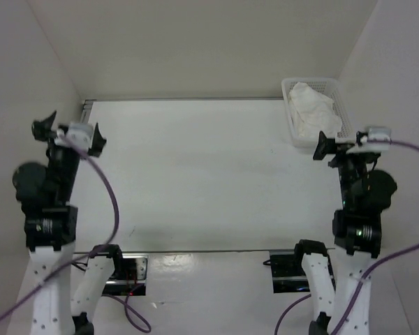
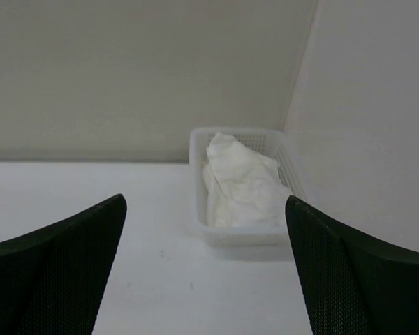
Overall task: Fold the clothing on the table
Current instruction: Grab the skirt from the pile, then move the skirt to the center of the board, then flatten the skirt out
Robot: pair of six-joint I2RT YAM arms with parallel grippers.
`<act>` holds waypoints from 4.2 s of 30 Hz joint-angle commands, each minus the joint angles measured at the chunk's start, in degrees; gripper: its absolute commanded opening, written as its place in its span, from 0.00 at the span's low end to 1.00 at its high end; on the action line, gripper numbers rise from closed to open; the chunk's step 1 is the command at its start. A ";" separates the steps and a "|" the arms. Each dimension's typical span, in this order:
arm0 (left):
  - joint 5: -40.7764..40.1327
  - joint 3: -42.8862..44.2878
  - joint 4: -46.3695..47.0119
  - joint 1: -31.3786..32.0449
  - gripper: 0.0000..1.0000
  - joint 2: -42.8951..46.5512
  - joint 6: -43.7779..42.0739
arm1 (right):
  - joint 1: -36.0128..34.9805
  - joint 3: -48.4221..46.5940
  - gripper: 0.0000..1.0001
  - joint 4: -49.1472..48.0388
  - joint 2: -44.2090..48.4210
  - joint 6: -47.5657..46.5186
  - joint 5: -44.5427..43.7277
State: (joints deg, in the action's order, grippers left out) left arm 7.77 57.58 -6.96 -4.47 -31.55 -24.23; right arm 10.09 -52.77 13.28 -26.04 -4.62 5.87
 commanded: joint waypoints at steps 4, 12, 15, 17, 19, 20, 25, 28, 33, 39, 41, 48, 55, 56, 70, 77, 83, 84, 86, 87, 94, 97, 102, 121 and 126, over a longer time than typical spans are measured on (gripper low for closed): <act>-25.99 32.47 -26.72 -0.01 1.00 -32.75 4.52 | -0.42 -20.30 0.98 19.66 -24.47 -5.57 -7.71; -7.02 57.29 -65.98 -2.46 1.00 -61.50 11.19 | 0.30 -35.02 0.98 37.27 -51.53 -12.25 -10.31; -3.28 52.56 -57.52 -3.18 1.00 -60.22 13.14 | 0.36 -35.81 0.98 35.24 -55.94 -10.15 -16.68; -3.29 47.30 -50.64 -3.18 1.00 -57.06 13.77 | 0.37 -36.43 0.98 32.35 -57.53 -9.19 -15.62; -5.65 38.51 -40.45 -3.18 1.00 -51.26 14.29 | 0.89 -38.71 0.98 30.76 -61.21 -7.07 -15.62; -6.44 35.44 -37.28 -3.18 1.00 -49.15 15.43 | 0.90 -39.85 0.98 30.23 -62.80 -7.07 -15.62; -7.07 19.98 -26.97 -3.18 1.00 -36.24 17.20 | 5.46 -50.48 0.98 30.23 -75.78 -5.14 -12.91; -7.59 14.86 -25.47 -3.18 1.00 -32.18 16.32 | 6.79 -59.09 0.98 31.80 -84.39 -3.38 -9.48; -6.19 10.19 -27.31 -4.66 1.00 -29.36 16.41 | 7.32 -71.40 0.98 32.95 -95.67 -1.01 -4.48; -3.47 7.64 -29.34 -8.97 1.00 -27.34 16.24 | 5.13 -85.81 0.98 37.43 -108.93 -1.88 -4.98; 0.03 6.94 -31.00 -11.08 1.00 -26.46 15.44 | 4.33 -88.28 0.98 38.05 -110.88 -3.11 -5.78; 4.79 5.27 -32.24 -16.18 1.00 -25.93 13.77 | 3.27 -95.14 0.98 39.63 -119.84 -3.11 -6.40; 7.61 4.73 -32.24 -18.82 1.00 -25.40 13.77 | 3.27 -97.78 0.98 40.34 -123.45 -3.11 -7.44; 7.61 4.73 -32.24 -18.82 1.00 -25.40 13.77 | 3.27 -97.78 0.98 40.34 -123.46 -3.63 -7.45; 10.07 4.73 -32.77 -20.58 1.00 -25.93 13.77 | 3.80 -99.54 0.00 40.86 -124.43 -4.17 -7.98; 10.60 4.73 -32.24 -20.58 1.00 -25.40 13.77 | 4.41 -100.24 0.00 41.48 -109.16 -3.11 -2.54; 11.13 5.34 -32.24 -20.58 1.00 -25.40 13.77 | 2.40 -99.02 0.00 41.48 -91.31 -2.06 8.60; 11.13 5.35 -32.24 -20.58 1.00 -25.40 13.77 | 1.52 -99.01 0.00 41.48 -89.46 -2.06 9.85; 11.13 5.87 -32.76 -20.58 1.00 -25.40 13.77 | -2.60 -98.40 0.00 42.09 -84.01 -2.06 12.14; 11.13 5.87 -32.77 -20.58 1.00 -25.40 13.77 | -4.01 -97.79 0.00 42.09 -82.52 -2.93 15.19; 12.88 6.49 -33.82 -20.58 1.00 -25.40 13.77 | -16.85 -86.20 0.00 42.62 -69.77 -6.97 34.58; 13.41 6.49 -33.82 -20.58 1.00 -24.79 13.77 | -16.85 -75.68 0.78 42.62 -65.99 -9.87 36.25; 14.64 4.56 -34.35 -20.58 1.00 -22.94 12.72 | -16.85 -57.47 0.98 33.86 -59.84 -10.93 20.80; 14.56 0.87 -33.47 -22.16 1.00 -19.51 13.15 | -47.42 -43.03 0.98 36.57 -75.90 -17.26 5.82; 14.55 0.87 -32.94 -23.91 1.00 -18.29 13.15 | -48.58 -44.61 0.98 30.51 -83.64 -20.68 4.69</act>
State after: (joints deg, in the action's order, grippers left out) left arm 22.31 58.48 -42.04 -26.98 -51.62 -11.70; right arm -39.94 -95.74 49.78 -107.35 -22.11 13.98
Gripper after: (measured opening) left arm 1.001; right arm 0.983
